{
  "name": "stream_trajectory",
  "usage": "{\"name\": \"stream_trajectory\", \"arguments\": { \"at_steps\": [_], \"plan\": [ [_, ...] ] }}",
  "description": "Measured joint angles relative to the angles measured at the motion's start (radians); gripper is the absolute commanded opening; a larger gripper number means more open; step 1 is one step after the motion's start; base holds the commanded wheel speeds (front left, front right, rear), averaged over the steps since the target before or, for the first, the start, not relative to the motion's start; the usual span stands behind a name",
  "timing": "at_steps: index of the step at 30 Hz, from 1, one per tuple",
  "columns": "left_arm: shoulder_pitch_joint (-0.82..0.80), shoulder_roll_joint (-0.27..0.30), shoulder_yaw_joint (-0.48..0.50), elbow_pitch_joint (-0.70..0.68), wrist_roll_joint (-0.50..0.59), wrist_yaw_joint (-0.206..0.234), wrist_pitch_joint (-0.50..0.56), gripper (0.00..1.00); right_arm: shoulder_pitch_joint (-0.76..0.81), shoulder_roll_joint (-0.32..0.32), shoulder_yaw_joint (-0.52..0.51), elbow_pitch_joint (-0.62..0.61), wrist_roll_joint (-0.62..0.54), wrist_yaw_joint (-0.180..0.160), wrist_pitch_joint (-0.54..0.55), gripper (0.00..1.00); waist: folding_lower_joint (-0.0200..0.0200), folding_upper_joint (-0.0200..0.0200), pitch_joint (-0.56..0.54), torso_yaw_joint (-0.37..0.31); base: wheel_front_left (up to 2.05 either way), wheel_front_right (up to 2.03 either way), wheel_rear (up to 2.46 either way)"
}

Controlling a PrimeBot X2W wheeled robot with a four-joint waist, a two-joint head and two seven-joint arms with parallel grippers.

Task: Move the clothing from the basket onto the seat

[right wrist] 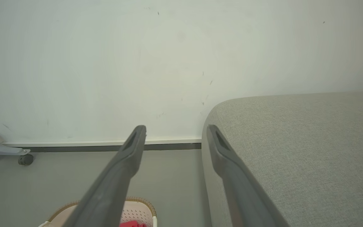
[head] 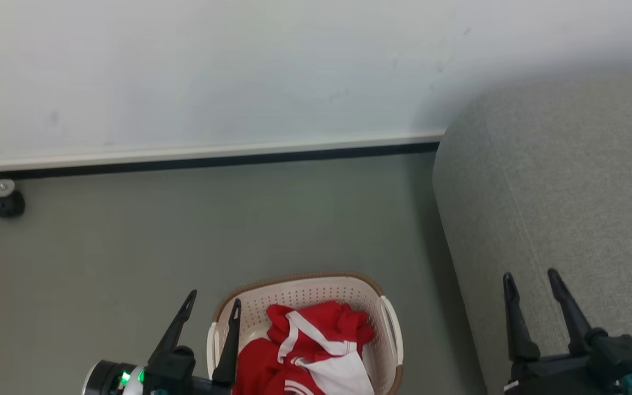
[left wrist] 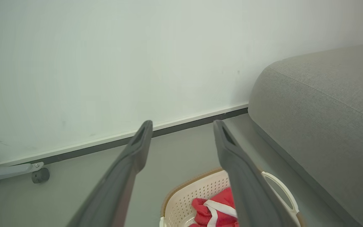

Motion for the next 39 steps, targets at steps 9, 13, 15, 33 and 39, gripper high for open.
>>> {"name": "stream_trajectory", "arguments": {
  "at_steps": [9, 13, 15, 33, 39],
  "plan": [
    [-0.097, -0.008, -0.059, 0.082, 0.028, -0.041, 0.0, 1.0, -0.034, -0.009, -0.03, -0.103, -0.022, 0.0, -0.002, 1.0, 0.0001, 0.0001, 0.123, -0.021, 0.0, 0.0, 0.0],
    [-0.153, -0.012, -0.077, 0.14, 0.046, -0.052, 0.007, 1.0, -0.056, -0.009, -0.045, -0.146, -0.026, -0.001, -0.002, 1.0, 0.0001, 0.0001, 0.179, -0.039, 0.0, 0.0, 0.0],
    [-0.184, -0.013, -0.083, 0.173, 0.057, -0.06, 0.015, 1.0, -0.074, -0.009, -0.05, -0.169, -0.028, -0.001, -0.005, 1.0, 0.0002, 0.0001, 0.207, -0.05, 0.0, 0.0, 0.0],
    [-0.407, -0.035, -0.182, 0.412, 0.134, -0.104, 0.091, 1.0, -0.196, 0.005, -0.051, -0.282, -0.04, 0.001, -0.005, 1.0, 0.0002, 0.0002, 0.472, -0.154, 0.0, 0.0, 0.0],
    [-0.495, -0.036, -0.201, 0.469, 0.16, -0.113, 0.115, 1.0, -0.246, 0.008, -0.05, -0.329, -0.047, 0.009, -0.005, 1.0, 0.0001, 0.0002, 0.564, -0.178, 0.0, 0.0, 0.0]
  ]
}}
